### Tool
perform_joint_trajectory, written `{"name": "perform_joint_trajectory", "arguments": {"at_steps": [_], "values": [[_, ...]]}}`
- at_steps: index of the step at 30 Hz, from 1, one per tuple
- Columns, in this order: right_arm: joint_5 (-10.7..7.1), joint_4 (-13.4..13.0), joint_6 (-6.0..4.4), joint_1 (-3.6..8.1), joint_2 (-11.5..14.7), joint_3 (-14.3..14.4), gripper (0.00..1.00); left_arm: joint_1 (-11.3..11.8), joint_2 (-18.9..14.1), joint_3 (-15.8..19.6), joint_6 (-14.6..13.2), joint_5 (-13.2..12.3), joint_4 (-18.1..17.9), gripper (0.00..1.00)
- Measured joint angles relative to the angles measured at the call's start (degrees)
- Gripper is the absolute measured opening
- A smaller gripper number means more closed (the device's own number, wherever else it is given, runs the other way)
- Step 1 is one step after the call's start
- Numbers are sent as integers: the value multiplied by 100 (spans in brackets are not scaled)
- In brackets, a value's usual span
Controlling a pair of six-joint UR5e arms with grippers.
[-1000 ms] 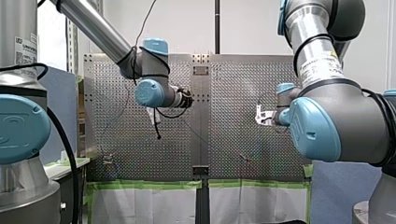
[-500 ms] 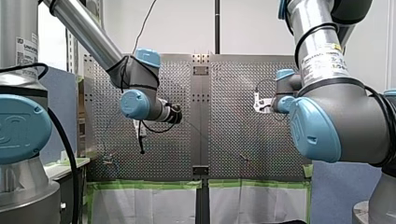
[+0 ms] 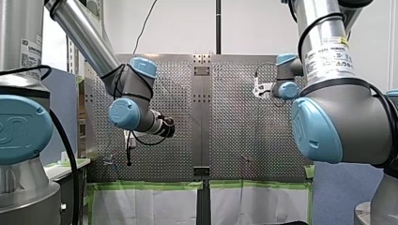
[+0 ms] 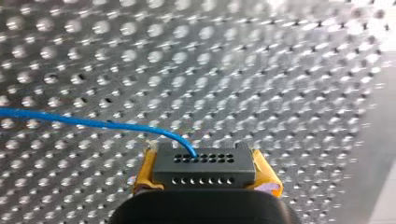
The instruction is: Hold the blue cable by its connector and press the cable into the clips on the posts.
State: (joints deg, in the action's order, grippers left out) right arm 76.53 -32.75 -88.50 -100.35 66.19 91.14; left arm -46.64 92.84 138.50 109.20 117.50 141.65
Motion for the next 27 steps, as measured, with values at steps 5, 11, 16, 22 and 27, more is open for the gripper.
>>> {"name": "perform_joint_trajectory", "arguments": {"at_steps": [5,11,16,22,27], "values": [[-12,4,5,-5,46,4,0,2,6,0,3,4,-12,100],[-14,5,7,-7,51,5,0,3,8,-1,4,5,-13,100],[-14,5,7,-7,53,6,0,3,8,-1,4,5,-14,100],[-14,5,6,-7,53,5,0,3,8,-1,4,5,-14,100],[-14,5,6,-7,53,6,0,3,8,-1,4,5,-13,100]]}}
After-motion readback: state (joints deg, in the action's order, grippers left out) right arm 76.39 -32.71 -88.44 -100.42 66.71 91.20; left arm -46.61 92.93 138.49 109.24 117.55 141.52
